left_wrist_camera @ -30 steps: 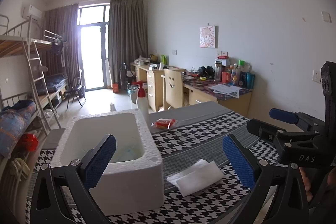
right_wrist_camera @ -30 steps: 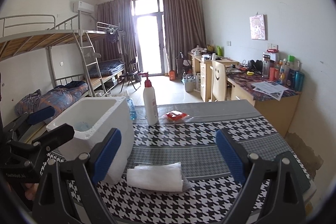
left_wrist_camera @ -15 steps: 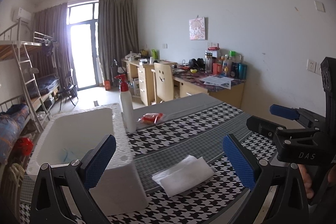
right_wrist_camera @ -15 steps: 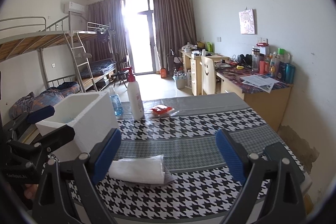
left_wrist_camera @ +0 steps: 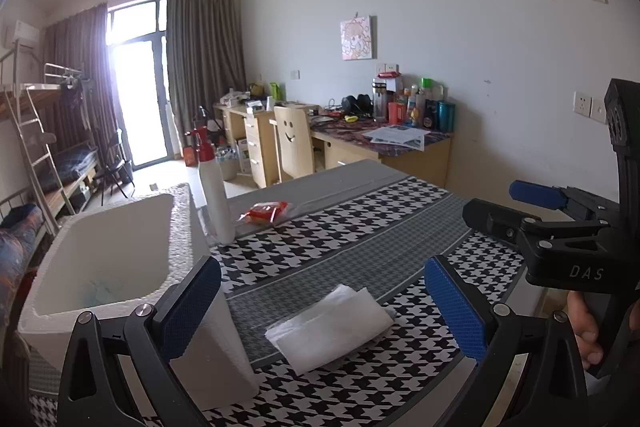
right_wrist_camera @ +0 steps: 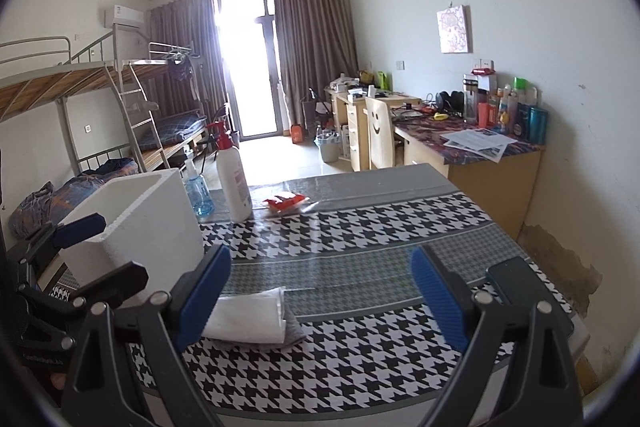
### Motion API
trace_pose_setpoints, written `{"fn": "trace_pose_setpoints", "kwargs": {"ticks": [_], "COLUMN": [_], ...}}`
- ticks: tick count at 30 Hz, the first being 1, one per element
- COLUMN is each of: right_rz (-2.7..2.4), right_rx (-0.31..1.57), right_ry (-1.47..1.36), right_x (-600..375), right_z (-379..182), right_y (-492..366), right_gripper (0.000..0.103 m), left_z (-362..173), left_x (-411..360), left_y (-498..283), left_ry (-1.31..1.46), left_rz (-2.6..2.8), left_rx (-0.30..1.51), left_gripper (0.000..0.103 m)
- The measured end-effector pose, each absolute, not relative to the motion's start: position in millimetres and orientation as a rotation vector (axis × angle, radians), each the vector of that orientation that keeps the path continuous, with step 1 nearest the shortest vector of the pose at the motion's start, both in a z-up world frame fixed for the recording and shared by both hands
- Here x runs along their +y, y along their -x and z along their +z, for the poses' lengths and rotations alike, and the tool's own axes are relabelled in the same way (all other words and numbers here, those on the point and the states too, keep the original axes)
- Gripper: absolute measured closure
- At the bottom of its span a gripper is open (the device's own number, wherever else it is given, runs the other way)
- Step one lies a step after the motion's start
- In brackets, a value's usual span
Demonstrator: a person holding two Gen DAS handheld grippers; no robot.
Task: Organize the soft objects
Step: 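Move both open tools toward the white tissue on the table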
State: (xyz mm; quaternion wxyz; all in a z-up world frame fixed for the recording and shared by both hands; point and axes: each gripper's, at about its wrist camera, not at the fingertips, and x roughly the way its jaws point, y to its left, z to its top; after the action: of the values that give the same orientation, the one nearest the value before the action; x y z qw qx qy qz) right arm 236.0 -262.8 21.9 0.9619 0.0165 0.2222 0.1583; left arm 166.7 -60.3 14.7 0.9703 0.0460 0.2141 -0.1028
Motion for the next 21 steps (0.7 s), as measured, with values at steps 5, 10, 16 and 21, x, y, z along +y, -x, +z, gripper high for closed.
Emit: {"fn": "trace_pose_setpoints", "kwargs": {"ticks": [5, 10, 16, 21], "right_rz": [0.306, 0.298, 0.285, 0.271], "right_rx": [0.459, 0.47, 0.481, 0.501], "right_ry": [-0.032, -0.043, -0.042, -0.061], "right_x": [-266, -269, -271, -277], "right_z": [18, 16, 12, 7], "right_y": [-239, -242, -244, -251], "right_gripper": [0.009, 0.009, 0.009, 0.009], "left_z": [8, 3, -11, -22], "left_x": [-67, -71, -83, -85], "left_y": [-170, -175, -182, -190], "left_ry": [-0.106, -0.117, -0.139, -0.152], "left_rz": [-0.225, -0.25, -0.275, -0.279], "left_rx": [0.451, 0.471, 0.511, 0.542], "left_gripper": [0.001, 0.001, 0.001, 0.001]}}
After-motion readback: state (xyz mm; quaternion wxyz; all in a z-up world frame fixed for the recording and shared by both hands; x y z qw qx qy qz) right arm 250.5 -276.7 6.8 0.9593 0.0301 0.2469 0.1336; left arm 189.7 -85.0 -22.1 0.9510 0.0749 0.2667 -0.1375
